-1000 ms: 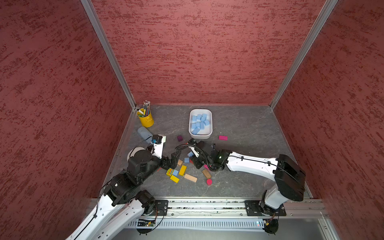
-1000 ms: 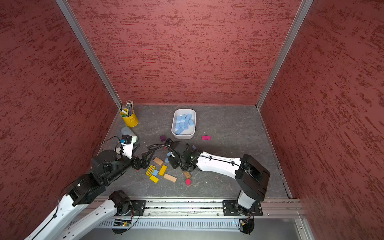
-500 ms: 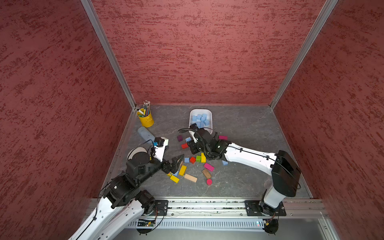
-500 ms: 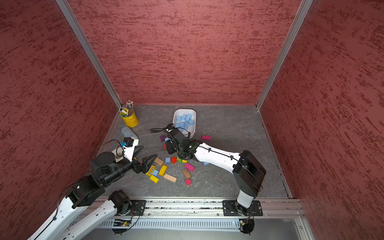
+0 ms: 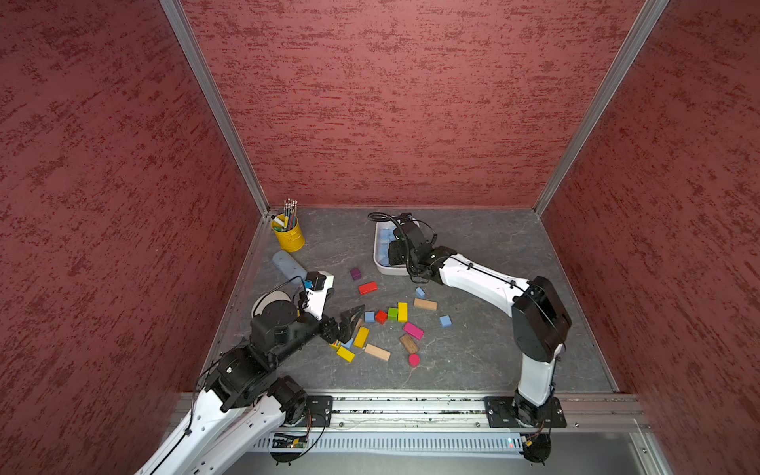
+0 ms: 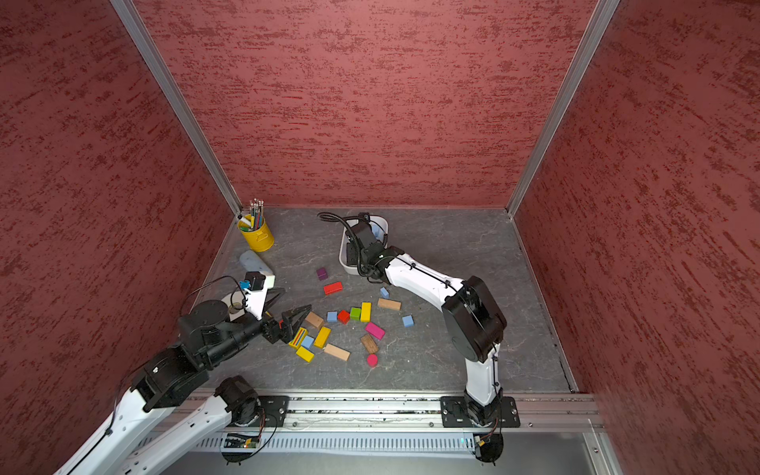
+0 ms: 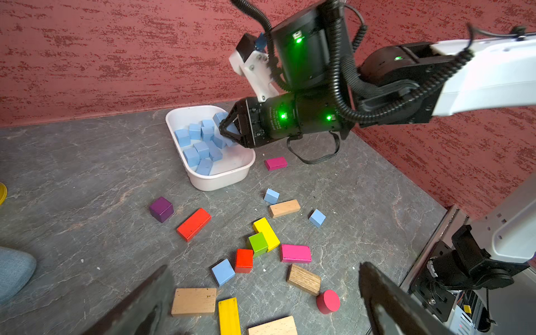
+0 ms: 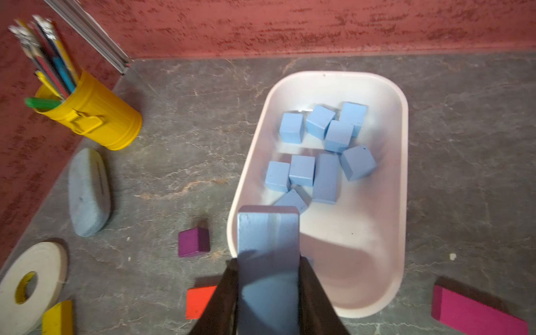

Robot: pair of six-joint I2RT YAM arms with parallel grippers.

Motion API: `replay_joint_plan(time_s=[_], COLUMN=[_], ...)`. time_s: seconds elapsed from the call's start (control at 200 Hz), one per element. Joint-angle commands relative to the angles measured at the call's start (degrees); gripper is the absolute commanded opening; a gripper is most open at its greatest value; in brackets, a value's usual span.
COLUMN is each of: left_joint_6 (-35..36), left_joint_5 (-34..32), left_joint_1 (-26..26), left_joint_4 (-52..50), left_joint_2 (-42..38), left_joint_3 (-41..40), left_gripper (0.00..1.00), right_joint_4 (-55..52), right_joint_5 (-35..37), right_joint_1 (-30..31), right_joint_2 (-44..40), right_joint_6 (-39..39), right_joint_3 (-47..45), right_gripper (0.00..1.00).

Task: Pick out the blue building blocks
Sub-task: Place the building block in the storage box.

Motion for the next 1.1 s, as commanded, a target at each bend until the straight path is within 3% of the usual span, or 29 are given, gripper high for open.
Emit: replay_joint_plan(time_s=[0.0,0.586,1.097], left_joint_6=[0.5,0.4,0.3], left_joint_5=[-0.8,-0.9,-1.0], left_joint_1=[0.2,0.2,0.1], left_joint_4=[0.6,0.4,0.3], left_joint_2=[0.1,-0.1,0.1], left_joint_3=[0.0,0.0,0.0], left_gripper=[0.99,1.0,0.99], right_joint_4=[-1.9,-5.2,-6.7], right_joint_5=[1.9,-0.2,-3.0], right_joint_1=[-1.4,-6.7,-8.3], right_joint_2=[2.7,16.6,23.9], right_joint_6=[1.0,0.6,1.1], right_joint_3=[3.5,15.2,21.5], right_gripper=[0.06,0.08,0.17])
